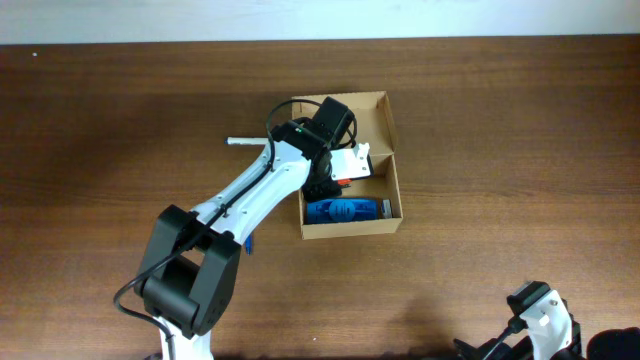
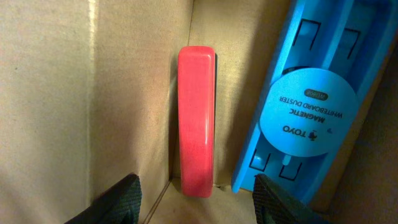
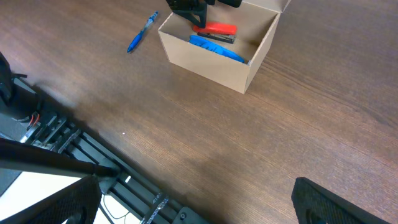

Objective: Pack container
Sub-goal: 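Lift the red stapler into the box and release it, then move the left gripper back and grasp the yellow tape roll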

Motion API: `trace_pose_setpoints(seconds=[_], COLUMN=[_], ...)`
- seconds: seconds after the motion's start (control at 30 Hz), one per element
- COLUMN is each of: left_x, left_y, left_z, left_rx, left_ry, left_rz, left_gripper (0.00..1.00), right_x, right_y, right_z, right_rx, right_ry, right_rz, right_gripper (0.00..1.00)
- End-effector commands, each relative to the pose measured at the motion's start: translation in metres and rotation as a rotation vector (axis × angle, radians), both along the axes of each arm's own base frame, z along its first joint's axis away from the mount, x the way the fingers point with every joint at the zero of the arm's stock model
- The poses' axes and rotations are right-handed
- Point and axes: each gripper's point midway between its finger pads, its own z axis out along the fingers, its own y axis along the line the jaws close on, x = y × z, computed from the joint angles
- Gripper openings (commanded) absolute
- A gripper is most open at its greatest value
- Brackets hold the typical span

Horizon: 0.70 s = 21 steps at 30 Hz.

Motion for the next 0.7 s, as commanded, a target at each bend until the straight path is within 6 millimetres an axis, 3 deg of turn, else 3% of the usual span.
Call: trace_pose_setpoints(seconds=[0.0,0.07,0.17,0.23,0.33,0.47,0.67], left_x=[-0.002,-0.002,-0.005,-0.007,-0.01,-0.006,0.007], left_y=[-0.002,-0.01,-0.021,-0.021,-0.016,0.013,0.075], left_z=[-0.002,0.016,0.058,0.084,0.106,0.127,0.121], left_rx=[-0.008,-0.035,-0.094,-0.145,-0.194,-0.257,-0.283], left_ry=[0.008,-0.026,-0.11,-0.147,-0.168,-0.156,-0.077], left_rz=[-0.013,-0.018,-0.039,0.012,0.083,0.295,0.662], left_gripper=[0.57,0.57,0.57,0.57,0.57,0.57,0.56], right_x=[0.002,0.002,0.002,0.002,0.002,0.002,0.002], right_y=[0.0,0.0,0.0,0.0,0.0,0.0,0.0], right_z=[0.0,0.0,0.0,0.0,0.0,0.0,0.0], right_rx=[-0.001,-0.001,-0.001,-0.001,-0.001,-0.001,-0.001], right_ry=[0.007,0.007,0.007,0.007,0.007,0.007,0.007], right_rz=[-0.008,-0.008,-0.008,-0.008,-0.008,-0.008,-0.008], right_gripper=[0.99,0.99,0.99,0.99,0.99,0.99,0.99])
